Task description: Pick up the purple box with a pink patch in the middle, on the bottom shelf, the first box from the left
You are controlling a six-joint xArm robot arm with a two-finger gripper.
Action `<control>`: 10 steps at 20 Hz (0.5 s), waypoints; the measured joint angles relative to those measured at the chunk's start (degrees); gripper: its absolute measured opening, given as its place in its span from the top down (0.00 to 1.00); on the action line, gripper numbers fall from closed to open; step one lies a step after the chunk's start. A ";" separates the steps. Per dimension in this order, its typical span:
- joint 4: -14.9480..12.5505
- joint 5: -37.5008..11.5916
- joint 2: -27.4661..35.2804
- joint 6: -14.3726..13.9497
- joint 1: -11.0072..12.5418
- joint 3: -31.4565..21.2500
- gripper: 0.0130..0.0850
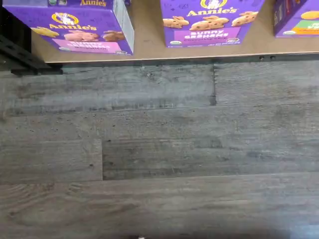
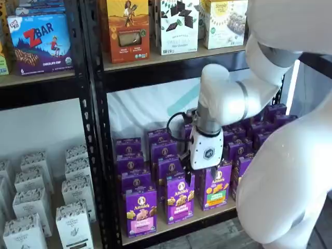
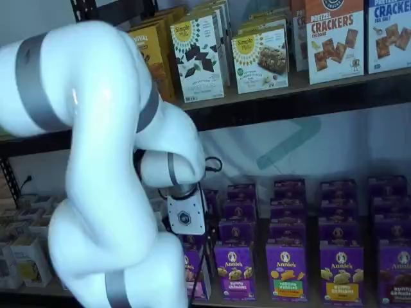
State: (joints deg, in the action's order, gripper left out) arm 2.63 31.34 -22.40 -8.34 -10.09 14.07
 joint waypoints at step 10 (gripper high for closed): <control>-0.13 -8.77 14.94 -1.40 -1.55 4.60 0.00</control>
State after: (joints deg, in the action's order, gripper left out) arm 2.50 22.57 -7.45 -9.74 -11.64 18.67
